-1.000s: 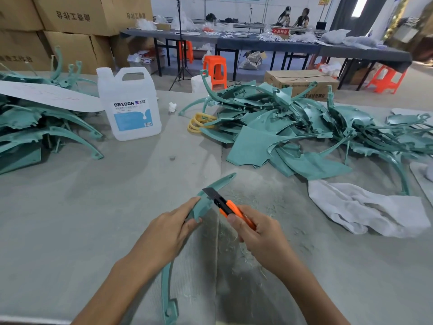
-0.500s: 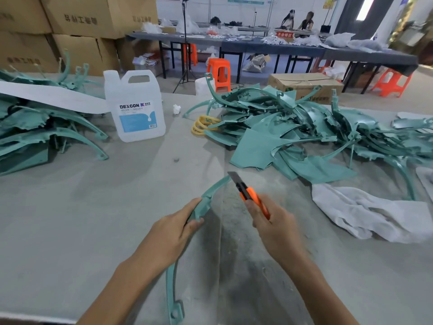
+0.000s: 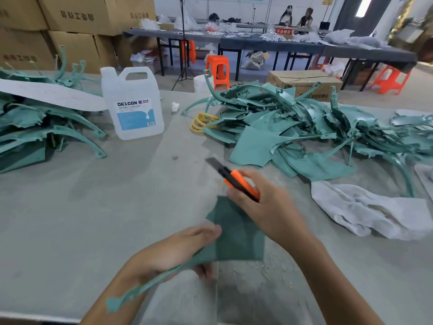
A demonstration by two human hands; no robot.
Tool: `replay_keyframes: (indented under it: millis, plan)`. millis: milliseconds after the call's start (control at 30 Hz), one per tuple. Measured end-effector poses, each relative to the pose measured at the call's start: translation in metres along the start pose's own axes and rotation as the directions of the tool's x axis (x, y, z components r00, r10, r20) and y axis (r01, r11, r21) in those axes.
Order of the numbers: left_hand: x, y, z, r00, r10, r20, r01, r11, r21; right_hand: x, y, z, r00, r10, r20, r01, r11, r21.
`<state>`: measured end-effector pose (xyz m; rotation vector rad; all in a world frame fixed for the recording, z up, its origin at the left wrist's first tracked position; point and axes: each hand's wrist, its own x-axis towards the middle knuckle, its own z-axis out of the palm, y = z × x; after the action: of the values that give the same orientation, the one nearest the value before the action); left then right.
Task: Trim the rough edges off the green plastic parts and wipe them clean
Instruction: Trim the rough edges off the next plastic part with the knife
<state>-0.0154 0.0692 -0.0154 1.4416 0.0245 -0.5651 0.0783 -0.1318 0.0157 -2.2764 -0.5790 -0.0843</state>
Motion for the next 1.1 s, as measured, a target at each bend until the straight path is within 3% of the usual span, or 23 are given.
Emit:
replay_keyframes:
  millis: [133, 233, 300, 467, 600, 700, 833, 1000, 1100]
  plan:
    - [0.004, -0.014, 0.001, 0.985, -0.160, 0.060, 0.171, 0.944, -0.282, 0.003, 0.016, 0.019, 0.953, 0.151, 0.261, -0.070, 0.953, -0.296]
    - [0.002, -0.025, -0.007, 0.994, -0.103, 0.043, 0.109, 0.829, -0.548, 0.000, 0.031, 0.035, 0.940, 0.224, 0.256, -0.127, 0.929, -0.347]
    - [0.000, -0.032, -0.013, 0.992, -0.084, -0.091, 0.010, 0.785, -0.620, 0.001, 0.034, 0.038, 0.947, 0.234, 0.219, -0.151, 0.929, -0.336]
    - [-0.010, -0.049, -0.027, 0.960, -0.034, -0.278, -0.124, 0.840, -0.529, -0.006, 0.030, 0.039, 0.953, 0.205, 0.222, -0.127, 0.939, -0.320]
    - [-0.009, -0.048, -0.017, 0.930, 0.048, -0.365, -0.151, 0.954, -0.258, -0.019, 0.020, 0.034, 0.954, 0.118, 0.277, -0.005, 0.926, -0.376]
    - [-0.001, -0.050, -0.007, 0.872, 0.101, -0.479, -0.179, 0.976, -0.121, -0.026, 0.015, 0.033, 0.945, 0.123, 0.304, 0.016, 0.909, -0.416]
    - [0.001, -0.055, -0.002, 0.835, 0.141, -0.531, -0.196, 0.979, -0.048, -0.029, 0.011, 0.033, 0.948, 0.138, 0.285, 0.010, 0.886, -0.464]
    - [0.005, -0.058, 0.001, 0.804, 0.143, -0.577, -0.225, 0.972, -0.073, -0.030, 0.006, 0.036, 0.974, 0.116, 0.196, 0.014, 0.829, -0.558]
    - [0.006, -0.058, 0.002, 0.795, 0.144, -0.589, -0.235, 0.969, -0.080, -0.033, 0.004, 0.039, 0.964, 0.126, 0.233, 0.017, 0.848, -0.530]
